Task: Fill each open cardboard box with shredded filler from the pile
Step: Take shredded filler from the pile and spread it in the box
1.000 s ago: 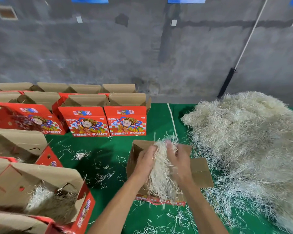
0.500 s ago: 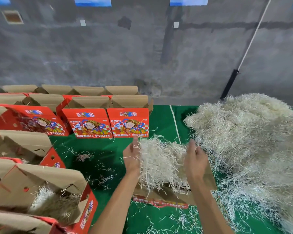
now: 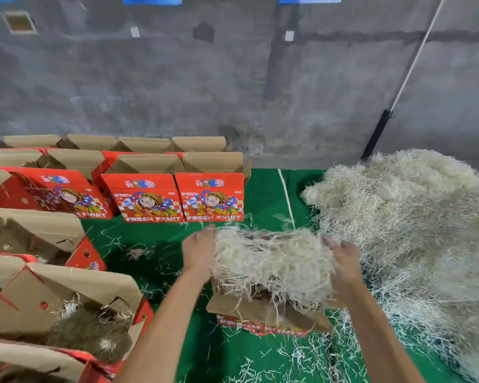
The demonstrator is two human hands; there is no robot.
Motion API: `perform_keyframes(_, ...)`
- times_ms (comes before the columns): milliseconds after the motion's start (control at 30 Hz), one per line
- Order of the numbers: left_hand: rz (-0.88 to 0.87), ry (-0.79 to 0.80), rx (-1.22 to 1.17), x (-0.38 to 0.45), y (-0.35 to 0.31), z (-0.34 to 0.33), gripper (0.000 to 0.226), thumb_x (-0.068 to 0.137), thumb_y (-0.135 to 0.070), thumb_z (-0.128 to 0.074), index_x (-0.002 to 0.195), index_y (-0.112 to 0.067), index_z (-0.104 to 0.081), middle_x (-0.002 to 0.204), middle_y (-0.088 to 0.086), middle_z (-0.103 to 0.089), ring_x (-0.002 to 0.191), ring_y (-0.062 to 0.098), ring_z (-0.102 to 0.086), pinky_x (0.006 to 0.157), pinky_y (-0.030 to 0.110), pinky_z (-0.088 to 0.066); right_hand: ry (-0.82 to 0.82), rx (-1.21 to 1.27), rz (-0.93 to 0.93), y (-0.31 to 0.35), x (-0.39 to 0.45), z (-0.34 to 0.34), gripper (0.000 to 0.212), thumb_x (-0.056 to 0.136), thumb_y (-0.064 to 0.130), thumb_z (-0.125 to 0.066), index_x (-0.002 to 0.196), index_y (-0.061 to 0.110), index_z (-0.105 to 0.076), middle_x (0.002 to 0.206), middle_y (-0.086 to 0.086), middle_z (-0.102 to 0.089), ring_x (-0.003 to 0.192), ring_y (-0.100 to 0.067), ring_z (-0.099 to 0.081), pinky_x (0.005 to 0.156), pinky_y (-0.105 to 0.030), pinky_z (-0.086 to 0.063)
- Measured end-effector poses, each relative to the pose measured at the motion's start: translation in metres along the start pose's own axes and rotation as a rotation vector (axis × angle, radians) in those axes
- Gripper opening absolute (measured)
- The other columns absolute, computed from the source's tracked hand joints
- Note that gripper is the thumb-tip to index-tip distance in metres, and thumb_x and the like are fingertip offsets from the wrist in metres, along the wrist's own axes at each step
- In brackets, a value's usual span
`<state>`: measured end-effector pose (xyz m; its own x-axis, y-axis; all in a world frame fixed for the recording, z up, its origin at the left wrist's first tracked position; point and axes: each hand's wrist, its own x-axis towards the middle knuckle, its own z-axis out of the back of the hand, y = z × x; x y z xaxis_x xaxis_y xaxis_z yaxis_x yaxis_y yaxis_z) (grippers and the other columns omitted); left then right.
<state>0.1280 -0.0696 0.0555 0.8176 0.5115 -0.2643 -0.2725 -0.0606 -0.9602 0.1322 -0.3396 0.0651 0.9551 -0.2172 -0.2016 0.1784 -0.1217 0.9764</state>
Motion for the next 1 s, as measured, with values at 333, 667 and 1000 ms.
perform_keyframes(333, -0.152, 0.171, 0.093, -0.054, 0.018, -0.063, 0.081, 0.079, -0.086, -0.041, 0.075, -0.005, -0.052, 0.061, 0.004, -0.051, 0.054, 0.016, -0.048, 0.062, 0.027, -0.046, 0.083, -0.104, 0.005, -0.029, -0.018, -0.045, 0.022, 0.098, 0.038, -0.061, 0.089, 0.018, -0.065, 0.079, 0.001, -0.066, 0.066, -0.016, -0.061, 0.051, -0.025, -0.049)
perform_keyframes(667, -0.087, 0.264, 0.071, -0.045, 0.026, -0.081, 0.043, 0.103, -0.049, -0.038, 0.077, -0.020, -0.056, 0.071, -0.002, -0.058, 0.066, 0.014, -0.057, 0.065, 0.029, -0.048, 0.065, -0.457, 0.292, -0.025, -0.016, -0.068, 0.073, 0.080, 0.087, -0.043, 0.103, 0.020, -0.062, 0.076, 0.021, -0.043, 0.063, -0.001, -0.037, 0.063, -0.024, -0.053)
perform_keyframes(1000, -0.100, 0.002, -0.018, 0.005, 0.015, -0.002, 0.043, 0.092, -0.056, -0.055, 0.067, -0.022, -0.048, 0.054, -0.007, -0.039, 0.042, 0.010, -0.029, 0.042, 0.023, -0.033, -0.211, -0.151, 0.192, -0.017, 0.024, 0.005, 0.063, 0.086, 0.070, -0.053, 0.061, 0.013, -0.040, 0.054, 0.001, -0.039, 0.036, -0.006, -0.032, 0.036, -0.023, -0.029)
